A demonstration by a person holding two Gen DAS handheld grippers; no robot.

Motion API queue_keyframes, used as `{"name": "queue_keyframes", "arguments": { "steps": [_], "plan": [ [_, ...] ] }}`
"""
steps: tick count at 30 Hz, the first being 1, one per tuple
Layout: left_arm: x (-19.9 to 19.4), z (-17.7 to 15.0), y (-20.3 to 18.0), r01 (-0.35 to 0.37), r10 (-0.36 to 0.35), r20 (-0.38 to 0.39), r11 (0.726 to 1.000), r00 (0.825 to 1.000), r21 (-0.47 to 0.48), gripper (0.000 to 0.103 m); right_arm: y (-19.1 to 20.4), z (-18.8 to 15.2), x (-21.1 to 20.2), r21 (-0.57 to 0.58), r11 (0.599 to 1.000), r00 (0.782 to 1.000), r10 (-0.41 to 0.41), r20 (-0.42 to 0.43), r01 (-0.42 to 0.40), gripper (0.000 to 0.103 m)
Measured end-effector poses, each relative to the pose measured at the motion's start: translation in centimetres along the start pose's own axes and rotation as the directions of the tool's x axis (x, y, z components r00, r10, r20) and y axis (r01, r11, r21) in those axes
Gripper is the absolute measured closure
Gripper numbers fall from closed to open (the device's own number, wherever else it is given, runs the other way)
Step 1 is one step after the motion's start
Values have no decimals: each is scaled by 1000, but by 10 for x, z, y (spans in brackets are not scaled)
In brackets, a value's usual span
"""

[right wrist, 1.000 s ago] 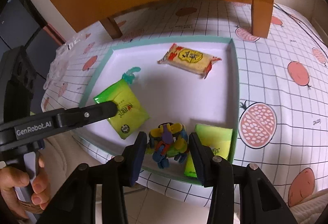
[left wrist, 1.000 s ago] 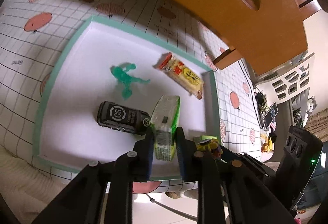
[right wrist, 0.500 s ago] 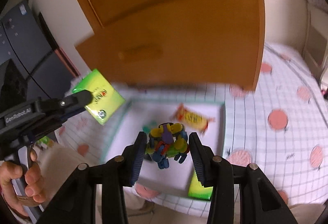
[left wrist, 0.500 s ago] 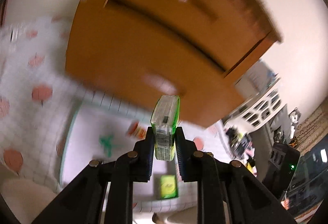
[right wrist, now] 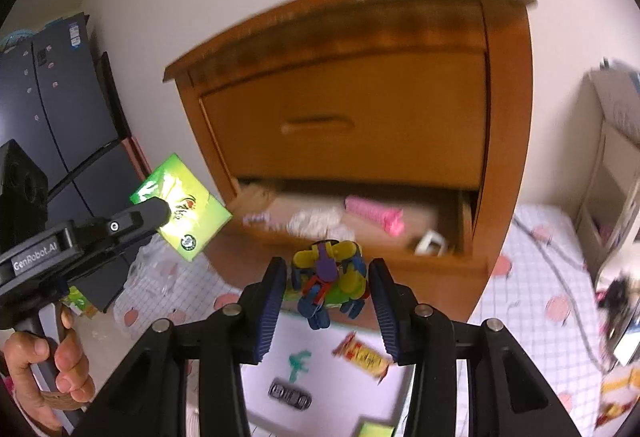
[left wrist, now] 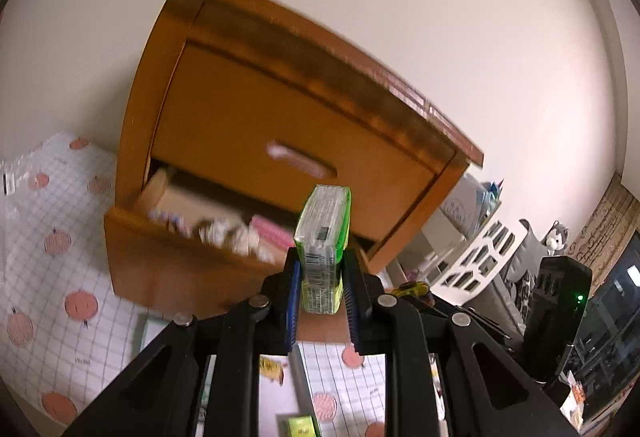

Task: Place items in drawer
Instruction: 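Carry the beads and tissue pack into the drawer while both tools release them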

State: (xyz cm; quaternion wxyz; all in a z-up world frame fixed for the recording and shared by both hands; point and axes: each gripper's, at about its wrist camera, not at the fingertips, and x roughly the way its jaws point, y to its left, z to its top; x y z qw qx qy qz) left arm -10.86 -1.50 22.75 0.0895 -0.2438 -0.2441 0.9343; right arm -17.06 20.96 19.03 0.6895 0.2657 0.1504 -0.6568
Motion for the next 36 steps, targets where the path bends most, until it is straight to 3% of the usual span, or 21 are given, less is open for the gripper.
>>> {"name": "queue_keyframes", "arguments": {
  "steps": [11, 22, 30, 34, 36],
  "plan": [
    [18, 40, 1, -49, 49, 17, 999, 999, 22, 83, -1, 39, 21, -38, 998, 999, -43, -19, 42, 58],
    [51, 31, 39, -134, 132, -72, 991, 989, -24, 83, -18, 38, 67, -16, 996, 987, -92, -129, 90, 57],
    [66, 26, 51, -178, 173, -109, 983, 979, -39, 82, -30, 35, 85, 11, 995, 982, -92, -164, 95, 57],
    [71, 24, 53, -193, 186, -123, 980, 975, -42, 78, -31, 35, 90, 10, 995, 980, -97, -175, 100, 57],
    [72, 22, 54, -202, 195, -126, 978, 973, -44, 64, -32, 34, 91, 10, 995, 980, -94, -174, 97, 56]
  ]
}}
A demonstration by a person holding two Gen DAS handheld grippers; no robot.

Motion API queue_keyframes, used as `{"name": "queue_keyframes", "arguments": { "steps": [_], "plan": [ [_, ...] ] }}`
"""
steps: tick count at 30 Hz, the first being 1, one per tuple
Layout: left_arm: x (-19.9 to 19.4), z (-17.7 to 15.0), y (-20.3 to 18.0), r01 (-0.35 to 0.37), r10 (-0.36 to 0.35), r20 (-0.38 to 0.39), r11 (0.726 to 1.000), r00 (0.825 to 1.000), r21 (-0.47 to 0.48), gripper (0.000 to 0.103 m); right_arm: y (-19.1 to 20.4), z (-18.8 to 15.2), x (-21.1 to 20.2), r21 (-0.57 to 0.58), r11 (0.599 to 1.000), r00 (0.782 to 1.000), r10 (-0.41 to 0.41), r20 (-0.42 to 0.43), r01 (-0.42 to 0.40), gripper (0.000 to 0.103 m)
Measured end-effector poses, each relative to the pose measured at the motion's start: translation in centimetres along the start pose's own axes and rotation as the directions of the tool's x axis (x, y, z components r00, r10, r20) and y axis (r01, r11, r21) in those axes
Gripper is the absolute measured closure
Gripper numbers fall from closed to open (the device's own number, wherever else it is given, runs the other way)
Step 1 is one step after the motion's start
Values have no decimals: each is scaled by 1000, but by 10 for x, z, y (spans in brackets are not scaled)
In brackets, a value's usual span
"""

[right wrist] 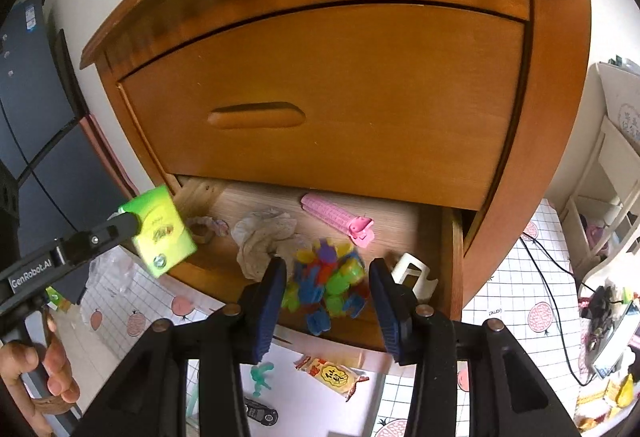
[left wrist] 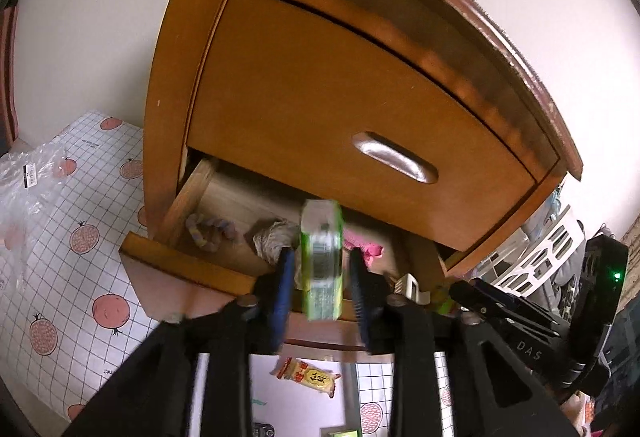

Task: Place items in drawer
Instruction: 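Carry the beads and tissue pack into the drawer while both tools release them, then withdraw both open tools from the drawer back over the tray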

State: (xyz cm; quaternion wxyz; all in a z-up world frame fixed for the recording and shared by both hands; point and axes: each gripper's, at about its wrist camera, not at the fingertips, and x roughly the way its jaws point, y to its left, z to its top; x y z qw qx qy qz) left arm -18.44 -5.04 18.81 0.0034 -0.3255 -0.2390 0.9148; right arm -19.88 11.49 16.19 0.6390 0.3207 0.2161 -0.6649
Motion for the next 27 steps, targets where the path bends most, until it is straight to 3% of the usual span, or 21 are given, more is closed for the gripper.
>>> {"name": "queue_keyframes", "arguments": {
  "steps": [6, 13, 15, 19, 22, 27],
  "plan": [
    [1, -1, 2, -27, 27, -3, 1000, 1000, -7, 47, -3, -1, 3, 10, 1000, 1000, -16, -6, 16, 44],
    [1, -2, 5, -88, 88, 5, 996, 996, -6, 37, -5, -6, 5, 12, 1000, 1000, -18, -15, 18, 28],
    [1, -3, 6, -111, 111, 6, 994, 994, -2, 29, -5, -8, 5, 12, 1000, 1000, -14, -15, 15, 26],
    [0, -6, 8, -139, 139, 13, 990, 990, 3, 16, -6, -12, 3, 17, 1000, 1000, -18, -3, 18, 2],
    [-2, -9, 9, -161, 161, 39, 987, 986, 9, 5, -6, -14, 2, 15, 1000, 1000, -17, 6, 17, 0],
    [-6, -12, 7, -177, 175, 76, 984, 982, 28, 3, -8, -18, 1, 17, 1000, 1000, -21, 3, 21, 0]
  ]
}}
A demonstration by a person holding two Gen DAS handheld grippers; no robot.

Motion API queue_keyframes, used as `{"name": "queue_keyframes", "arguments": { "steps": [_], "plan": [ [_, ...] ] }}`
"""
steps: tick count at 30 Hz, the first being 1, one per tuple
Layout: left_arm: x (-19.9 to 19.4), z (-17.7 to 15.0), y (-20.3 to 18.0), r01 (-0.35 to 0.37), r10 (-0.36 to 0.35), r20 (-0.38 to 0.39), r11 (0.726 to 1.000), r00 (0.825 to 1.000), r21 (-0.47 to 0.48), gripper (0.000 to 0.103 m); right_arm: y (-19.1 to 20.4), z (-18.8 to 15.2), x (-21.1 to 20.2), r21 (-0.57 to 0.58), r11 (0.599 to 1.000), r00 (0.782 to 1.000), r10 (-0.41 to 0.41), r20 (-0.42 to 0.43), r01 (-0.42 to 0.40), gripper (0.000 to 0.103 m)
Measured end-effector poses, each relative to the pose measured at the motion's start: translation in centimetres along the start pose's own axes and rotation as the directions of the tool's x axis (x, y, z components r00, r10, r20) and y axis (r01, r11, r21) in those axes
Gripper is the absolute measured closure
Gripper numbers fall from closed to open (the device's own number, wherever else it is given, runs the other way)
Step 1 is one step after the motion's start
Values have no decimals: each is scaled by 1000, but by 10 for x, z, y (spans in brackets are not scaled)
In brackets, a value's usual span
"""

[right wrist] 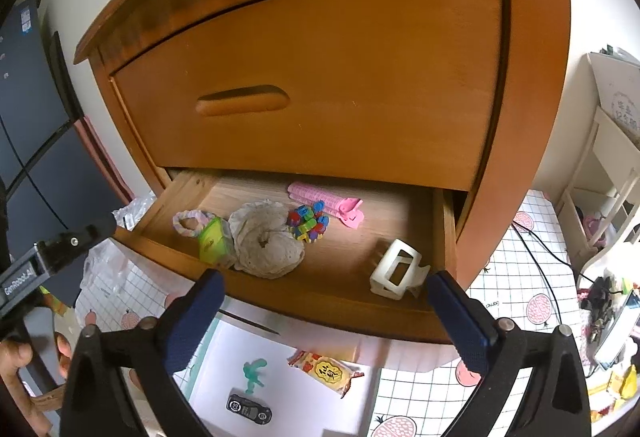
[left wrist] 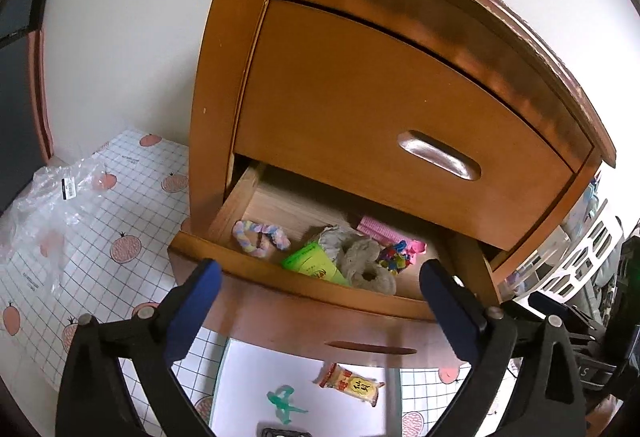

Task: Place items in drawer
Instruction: 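Withdraw both open tools from the drawer back over the tray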

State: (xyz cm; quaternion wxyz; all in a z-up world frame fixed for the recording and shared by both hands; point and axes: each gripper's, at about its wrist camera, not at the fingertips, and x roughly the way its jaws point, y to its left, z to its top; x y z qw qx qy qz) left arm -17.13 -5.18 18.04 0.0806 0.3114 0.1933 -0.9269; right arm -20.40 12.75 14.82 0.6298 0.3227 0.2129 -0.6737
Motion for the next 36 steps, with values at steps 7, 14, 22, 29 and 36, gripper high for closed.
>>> {"name": "queue_keyframes", "arguments": {
  "steps": [7, 14, 22, 29, 36],
  "plan": [
    [-6, -5, -6, -44, 42, 44, 998, 998, 39, 0, -3, -8, -1, 8, 1000, 1000, -1, -4, 1, 0],
    [-17, -14, -12, -19, 17, 61, 999, 998, 35, 0, -4, -20, -10, 3, 1000, 1000, 4, 9, -5, 0],
    [-34, -66, -9, 43, -43, 66, 999, 997, 11, 0, -3, -73, -25, 12, 1000, 998, 27, 59, -28, 0],
    [-18, -119, 0, 69, -69, -38, 998, 997, -3, 0, -6, -131, -6, 13, 999, 999, 43, -26, -43, 0],
    [21, -160, 17, 38, -56, -224, 996, 973, -82, 0, -19, -186, 33, 75, 997, 986, 45, -161, -34, 0]
  ]
}}
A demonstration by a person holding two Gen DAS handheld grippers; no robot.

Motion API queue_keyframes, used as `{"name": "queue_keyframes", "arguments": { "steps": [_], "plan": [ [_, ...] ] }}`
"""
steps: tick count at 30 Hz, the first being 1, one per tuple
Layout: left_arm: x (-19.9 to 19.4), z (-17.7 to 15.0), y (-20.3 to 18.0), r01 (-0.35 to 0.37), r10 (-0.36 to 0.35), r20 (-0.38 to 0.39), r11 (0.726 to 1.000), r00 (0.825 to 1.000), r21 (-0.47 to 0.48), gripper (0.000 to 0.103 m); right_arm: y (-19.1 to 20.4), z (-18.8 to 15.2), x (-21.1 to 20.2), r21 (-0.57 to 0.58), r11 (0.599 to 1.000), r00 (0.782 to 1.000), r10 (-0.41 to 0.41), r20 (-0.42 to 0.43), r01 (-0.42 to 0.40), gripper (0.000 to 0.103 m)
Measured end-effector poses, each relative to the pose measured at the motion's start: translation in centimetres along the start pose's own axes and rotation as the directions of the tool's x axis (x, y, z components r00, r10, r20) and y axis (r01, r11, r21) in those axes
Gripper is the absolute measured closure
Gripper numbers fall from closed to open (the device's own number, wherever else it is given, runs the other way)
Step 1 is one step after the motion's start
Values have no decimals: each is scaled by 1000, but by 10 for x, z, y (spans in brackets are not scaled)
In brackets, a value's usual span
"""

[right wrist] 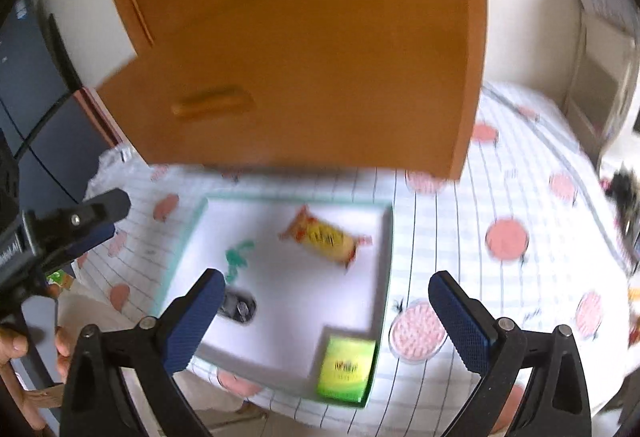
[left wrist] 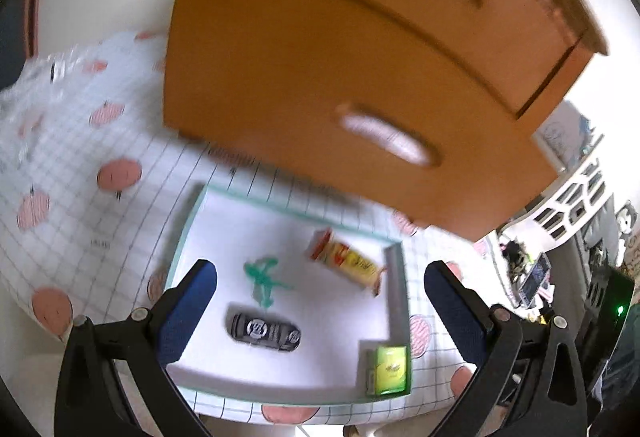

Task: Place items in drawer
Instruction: 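Withdraw both open tools from the drawer back over the tray, then grasp the black toy car with the left tool while the right tool grasps the green box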

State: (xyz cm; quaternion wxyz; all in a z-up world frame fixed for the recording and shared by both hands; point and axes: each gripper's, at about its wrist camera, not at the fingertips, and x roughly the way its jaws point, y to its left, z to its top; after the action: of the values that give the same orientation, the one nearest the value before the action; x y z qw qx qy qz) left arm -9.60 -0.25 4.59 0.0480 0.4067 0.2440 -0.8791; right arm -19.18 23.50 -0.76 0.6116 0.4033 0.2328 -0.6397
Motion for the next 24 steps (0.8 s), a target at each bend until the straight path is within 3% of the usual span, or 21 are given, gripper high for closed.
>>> {"name": "queue_keyframes", "arguments": {
  "steps": [7, 12, 15, 18, 20, 24],
  "plan": [
    [33, -25, 19, -69, 64, -119, 997, 991, -42, 0, -8, -32, 35, 23, 1000, 994, 6, -110, -4, 0],
    [64, -46, 28, -86, 71, -208, 994, 976, -65, 0, -6, -49, 54, 31, 999, 987, 22, -160, -17, 1],
    [77, -58, 30, -126, 112, -244, 991, 963, -40, 0, -6, -58, 63, 31, 999, 980, 18, -197, -12, 5],
    [84, -61, 32, -124, 106, -260, 991, 960, -56, 0, -6, -61, 68, 29, 1000, 978, 18, -209, -13, 9],
    [85, -62, 32, -121, 102, -260, 991, 960, -60, 0, -5, -62, 69, 23, 1000, 978, 14, -208, -10, 16],
    [87, -63, 33, -96, 72, -270, 992, 960, -77, 0, -5, -63, 70, 24, 1000, 978, 17, -207, -12, 16]
  ]
}}
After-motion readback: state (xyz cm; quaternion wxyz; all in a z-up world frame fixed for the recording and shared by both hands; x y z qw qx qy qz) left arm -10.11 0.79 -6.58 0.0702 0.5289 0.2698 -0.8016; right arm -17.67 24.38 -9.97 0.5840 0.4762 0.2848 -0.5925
